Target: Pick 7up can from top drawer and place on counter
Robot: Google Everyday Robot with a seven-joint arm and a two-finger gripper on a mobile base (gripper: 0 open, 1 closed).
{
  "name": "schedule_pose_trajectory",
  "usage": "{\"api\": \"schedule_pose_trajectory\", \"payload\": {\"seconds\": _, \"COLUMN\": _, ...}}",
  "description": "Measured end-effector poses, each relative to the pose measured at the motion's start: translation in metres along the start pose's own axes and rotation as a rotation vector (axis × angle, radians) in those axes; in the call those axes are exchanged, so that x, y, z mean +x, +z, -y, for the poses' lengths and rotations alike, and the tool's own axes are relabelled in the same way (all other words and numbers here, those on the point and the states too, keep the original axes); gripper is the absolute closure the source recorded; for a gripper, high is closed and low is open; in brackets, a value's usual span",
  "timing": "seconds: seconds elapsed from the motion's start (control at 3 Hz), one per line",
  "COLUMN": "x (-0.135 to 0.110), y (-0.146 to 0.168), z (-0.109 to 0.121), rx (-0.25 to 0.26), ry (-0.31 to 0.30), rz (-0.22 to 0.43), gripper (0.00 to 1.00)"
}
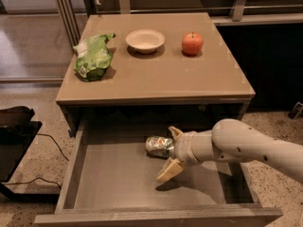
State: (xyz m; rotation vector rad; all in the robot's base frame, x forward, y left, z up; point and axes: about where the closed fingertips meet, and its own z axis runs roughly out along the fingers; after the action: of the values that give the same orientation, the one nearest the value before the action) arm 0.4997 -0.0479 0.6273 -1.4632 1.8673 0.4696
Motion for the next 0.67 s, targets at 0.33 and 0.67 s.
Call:
{"api": "schedule_pose_trajectory", "payload": {"seconds": 0.33, "x": -0.0012, "y": 0.0005, "z": 0.0124, "rx": 0.051, "ry": -0.001, "rz": 0.005, "gripper": 0.18}}
{"api": "schedule_pose_trajectory", "payload": {"seconds": 0.67, "x": -0.0012, "y": 0.0006, "z": 0.0124, "rx": 0.051, "ry": -0.001, "rz": 0.005, "gripper": 0.42}}
